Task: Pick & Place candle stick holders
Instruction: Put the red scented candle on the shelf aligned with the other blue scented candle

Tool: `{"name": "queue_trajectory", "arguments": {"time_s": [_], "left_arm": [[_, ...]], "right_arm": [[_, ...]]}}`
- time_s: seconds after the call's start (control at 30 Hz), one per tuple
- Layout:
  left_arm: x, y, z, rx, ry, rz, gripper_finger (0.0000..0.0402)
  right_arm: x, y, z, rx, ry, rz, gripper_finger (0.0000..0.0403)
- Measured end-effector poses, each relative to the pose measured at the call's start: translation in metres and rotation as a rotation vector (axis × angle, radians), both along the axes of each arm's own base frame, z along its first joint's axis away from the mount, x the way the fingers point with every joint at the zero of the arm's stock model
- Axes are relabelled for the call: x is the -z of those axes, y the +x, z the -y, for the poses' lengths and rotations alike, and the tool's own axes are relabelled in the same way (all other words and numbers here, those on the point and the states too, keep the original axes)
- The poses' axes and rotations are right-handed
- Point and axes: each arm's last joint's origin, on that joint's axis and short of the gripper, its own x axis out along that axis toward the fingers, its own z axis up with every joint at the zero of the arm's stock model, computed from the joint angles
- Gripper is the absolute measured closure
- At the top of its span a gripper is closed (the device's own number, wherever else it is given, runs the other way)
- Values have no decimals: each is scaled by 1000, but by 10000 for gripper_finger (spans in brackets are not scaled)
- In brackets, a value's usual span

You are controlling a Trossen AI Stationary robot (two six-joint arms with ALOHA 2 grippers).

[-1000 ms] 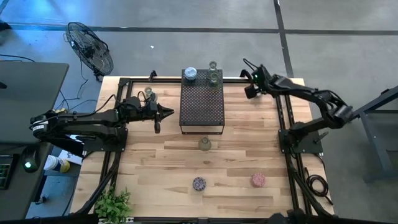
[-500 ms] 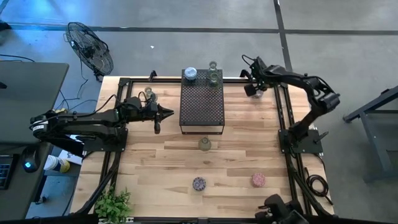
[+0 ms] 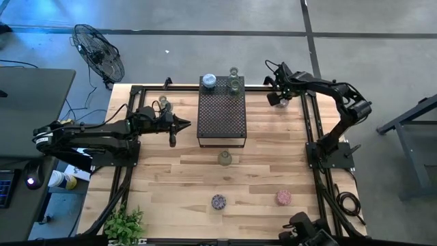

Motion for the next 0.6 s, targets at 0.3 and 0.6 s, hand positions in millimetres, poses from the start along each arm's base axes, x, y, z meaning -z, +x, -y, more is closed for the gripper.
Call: {"name": "queue_trajectory", "arguments": {"time_s": [0.3, 0.6], "left_arm": [[0, 0, 0, 1, 0, 0, 365], [0, 0, 0, 1, -1, 0, 365]], "right_arm": [[0, -2, 3, 10, -9, 17, 79], [-2, -5, 7, 27, 0, 62, 79]]}}
